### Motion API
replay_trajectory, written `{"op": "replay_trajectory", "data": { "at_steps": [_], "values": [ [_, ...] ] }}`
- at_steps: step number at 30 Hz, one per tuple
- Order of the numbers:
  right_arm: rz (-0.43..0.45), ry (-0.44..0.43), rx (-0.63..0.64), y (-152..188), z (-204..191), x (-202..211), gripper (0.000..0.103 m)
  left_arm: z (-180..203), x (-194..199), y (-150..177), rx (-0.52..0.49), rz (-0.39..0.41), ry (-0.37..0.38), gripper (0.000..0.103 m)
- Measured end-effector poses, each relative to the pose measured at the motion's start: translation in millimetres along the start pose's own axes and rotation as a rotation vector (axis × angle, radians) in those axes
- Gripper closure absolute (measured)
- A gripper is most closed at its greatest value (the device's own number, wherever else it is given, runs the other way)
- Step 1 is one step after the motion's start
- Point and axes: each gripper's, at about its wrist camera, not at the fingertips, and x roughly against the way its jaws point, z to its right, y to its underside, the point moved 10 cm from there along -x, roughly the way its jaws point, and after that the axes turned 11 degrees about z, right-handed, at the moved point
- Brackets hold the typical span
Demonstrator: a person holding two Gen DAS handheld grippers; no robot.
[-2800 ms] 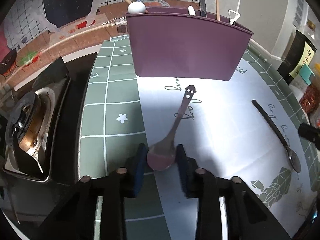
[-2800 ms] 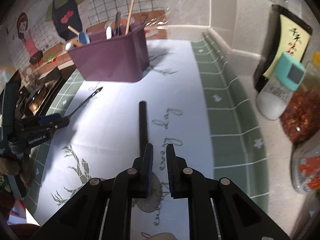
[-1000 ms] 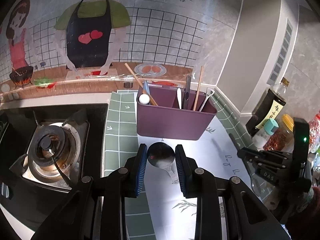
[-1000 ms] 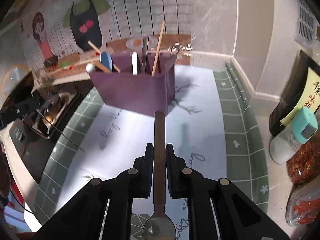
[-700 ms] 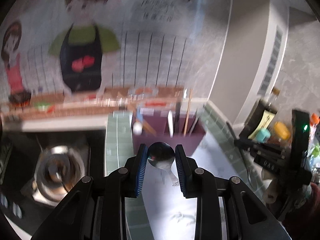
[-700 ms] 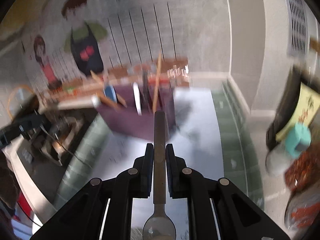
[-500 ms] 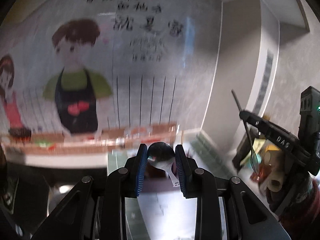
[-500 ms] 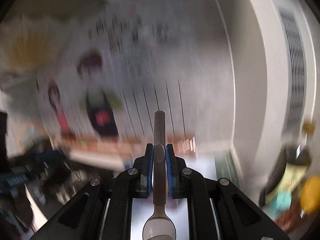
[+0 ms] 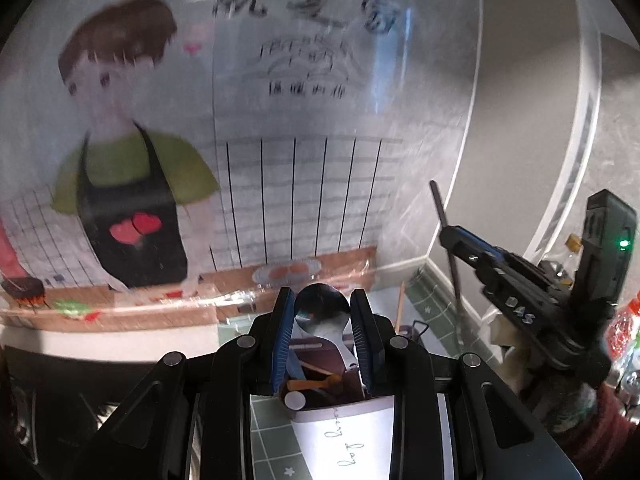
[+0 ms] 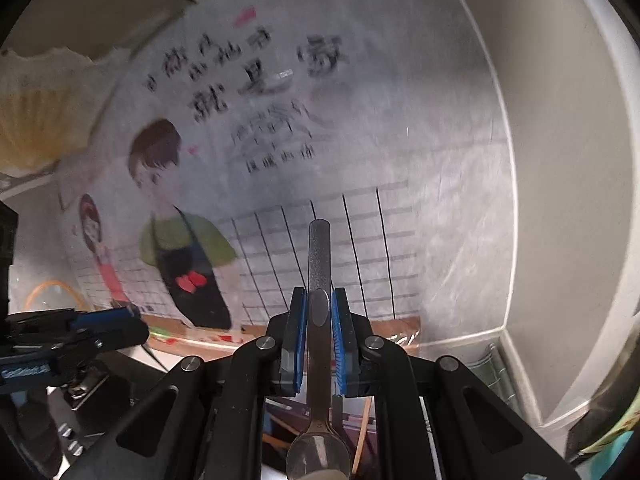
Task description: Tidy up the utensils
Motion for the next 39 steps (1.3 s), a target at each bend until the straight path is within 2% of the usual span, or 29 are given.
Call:
{"op": "replay_trajectory", "data": {
  "at_steps": [10, 16, 18, 20, 21, 24, 26, 31, 33, 34, 39],
  "values": [
    [-0.053, 0.087, -0.027, 62.1, 26.7, -40.0, 0.092, -8.1, -45.0, 38.6, 0.018, -0.082, 0.032, 0.073],
    [-0.089, 0.080, -0.014, 84.2, 29.9, -37.8, 0.089, -4.9, -67.9, 64.4, 0.070, -0.133, 0.096, 0.072],
    [-0.119, 0.072, 0.003, 89.5, 29.9, -30.6, 0.089, -0.2, -77.5, 78.8, 0.097, -0.174, 0.136, 0.067],
    [-0.129, 0.083, 0.012, 89.7, 32.4, -19.0, 0.089, 3.3, -80.5, 88.1, 0.102, -0.185, 0.139, 0.052],
    [-0.139, 0.086, 0.005, 89.4, 35.1, -6.3, 0.088, 4.7, -78.7, 90.5, 0.103, -0.183, 0.135, 0.048],
    [-0.167, 0.089, 0.008, 89.5, 37.6, 30.8, 0.083, 6.0, -53.1, 92.5, 0.121, -0.132, 0.086, 0.039],
    [-0.181, 0.087, 0.029, 90.5, 35.7, 56.5, 0.082, 8.3, -19.6, 91.7, 0.131, -0.054, 0.035, 0.033],
    [-0.217, 0.032, 0.043, 99.9, 18.8, 138.6, 0.080, 24.6, 64.2, 110.2, 0.143, 0.081, -0.070, 0.030],
    [-0.230, 0.010, 0.044, 106.1, 13.1, 163.9, 0.079, 38.7, 93.7, 126.8, 0.123, 0.098, -0.107, 0.030],
    [-0.235, -0.004, 0.064, 110.5, 8.2, 183.4, 0.078, 47.3, 110.3, 137.9, 0.102, 0.106, -0.148, 0.030],
    [-0.238, 0.006, 0.140, 122.1, -0.2, 235.4, 0.077, 81.8, 166.1, 172.7, 0.049, 0.137, -0.269, 0.030]
  ]
}}
